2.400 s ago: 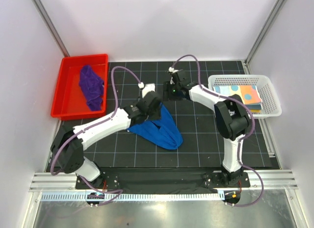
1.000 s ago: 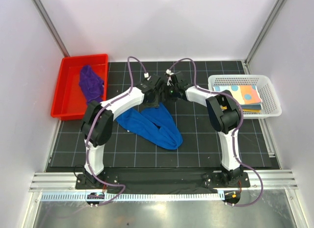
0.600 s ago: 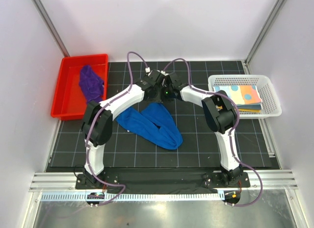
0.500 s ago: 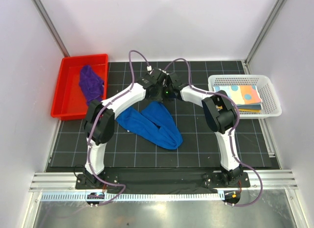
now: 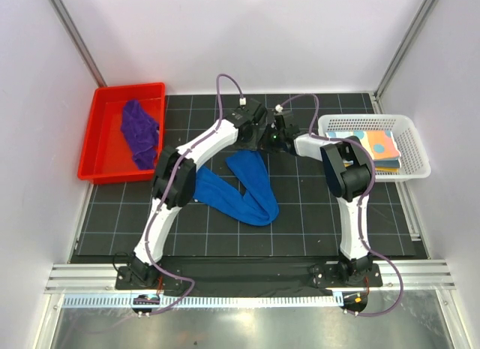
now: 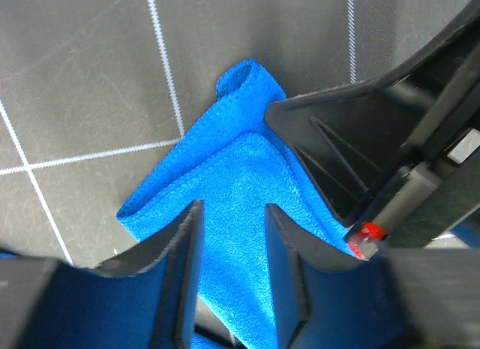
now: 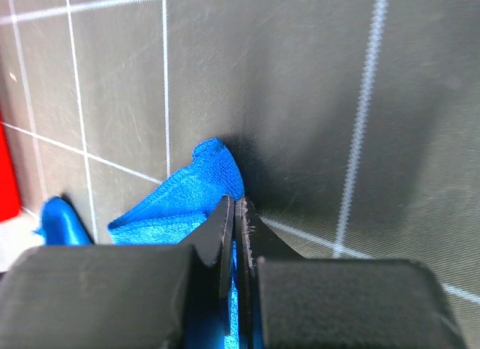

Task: Fold and stack the towels
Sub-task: Flatten out the crumpled towel

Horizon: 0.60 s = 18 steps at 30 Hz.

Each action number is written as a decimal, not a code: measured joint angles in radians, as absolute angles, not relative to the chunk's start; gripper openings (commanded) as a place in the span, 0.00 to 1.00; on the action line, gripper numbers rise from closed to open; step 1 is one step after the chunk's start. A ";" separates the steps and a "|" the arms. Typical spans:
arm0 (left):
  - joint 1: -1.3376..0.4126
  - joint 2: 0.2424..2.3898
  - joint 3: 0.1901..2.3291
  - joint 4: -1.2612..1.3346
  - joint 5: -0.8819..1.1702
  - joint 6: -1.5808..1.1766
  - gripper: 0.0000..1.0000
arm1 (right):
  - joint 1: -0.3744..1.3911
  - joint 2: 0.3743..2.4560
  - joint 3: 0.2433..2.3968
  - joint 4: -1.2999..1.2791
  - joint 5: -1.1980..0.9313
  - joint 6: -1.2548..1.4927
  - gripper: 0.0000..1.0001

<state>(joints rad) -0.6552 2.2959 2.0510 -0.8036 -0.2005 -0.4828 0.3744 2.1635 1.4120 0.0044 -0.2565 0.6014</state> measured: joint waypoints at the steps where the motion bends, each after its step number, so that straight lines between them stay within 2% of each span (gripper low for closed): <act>1: -0.657 2.310 2.070 -0.812 -0.200 -0.476 0.44 | 0.367 2.164 1.402 0.022 -0.266 0.617 0.01; 7: -0.680 2.372 2.183 -0.873 -0.197 -0.426 0.49 | 0.341 2.164 1.356 0.110 -0.319 0.697 0.01; 18: -0.704 2.447 2.266 -0.936 -0.187 -0.353 0.47 | 0.314 2.171 1.336 0.152 -0.365 0.749 0.01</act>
